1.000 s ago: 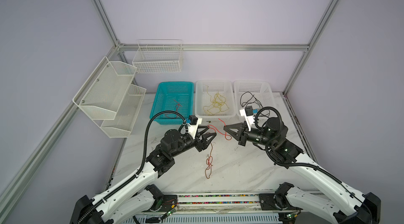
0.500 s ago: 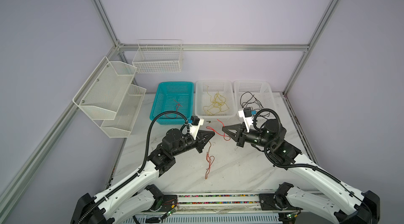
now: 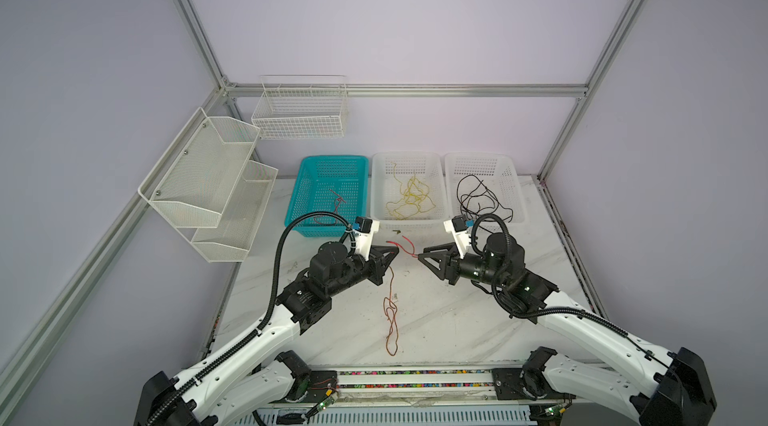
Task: Untangle the cables
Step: 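Hold the red wire with both grippers and pull it apart between them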
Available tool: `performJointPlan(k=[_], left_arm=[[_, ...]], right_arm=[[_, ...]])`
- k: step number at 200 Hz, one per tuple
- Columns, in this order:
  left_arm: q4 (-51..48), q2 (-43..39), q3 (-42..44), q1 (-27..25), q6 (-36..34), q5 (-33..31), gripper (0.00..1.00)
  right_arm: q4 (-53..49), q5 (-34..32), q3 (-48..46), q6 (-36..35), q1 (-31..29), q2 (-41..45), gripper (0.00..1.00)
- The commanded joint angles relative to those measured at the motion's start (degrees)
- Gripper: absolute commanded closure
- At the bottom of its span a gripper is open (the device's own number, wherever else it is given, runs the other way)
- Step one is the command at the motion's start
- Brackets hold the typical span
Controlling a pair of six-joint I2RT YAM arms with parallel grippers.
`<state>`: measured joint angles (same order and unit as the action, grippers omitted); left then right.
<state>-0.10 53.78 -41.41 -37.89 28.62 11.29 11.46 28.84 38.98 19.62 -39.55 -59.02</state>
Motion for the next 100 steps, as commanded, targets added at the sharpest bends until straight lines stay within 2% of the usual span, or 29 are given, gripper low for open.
performJointPlan(k=[1, 37, 63, 100], left_arm=[[-0.27, -0.3, -7.24, 0.27, 4.19, -4.9, 1.0], [-0.35, -0.69, -9.05, 0.28, 7.07, -7.29, 1.0], [-0.44, -0.6, -10.05, 0.31, 8.74, -7.33, 1.0], [0.0, -0.86, -10.76, 0.27, 10.69, -5.25, 1.0]], right_arm=[[3.64, 0.17, -2.63, -0.12, -0.34, 1.83, 0.57], [10.15, 0.77, -7.58, 2.49, -2.02, 1.36, 0.56], [16.27, -0.7, -10.64, 3.41, -6.03, -0.79, 0.55], [18.83, -4.94, -10.66, 0.23, -11.22, -6.96, 0.54]])
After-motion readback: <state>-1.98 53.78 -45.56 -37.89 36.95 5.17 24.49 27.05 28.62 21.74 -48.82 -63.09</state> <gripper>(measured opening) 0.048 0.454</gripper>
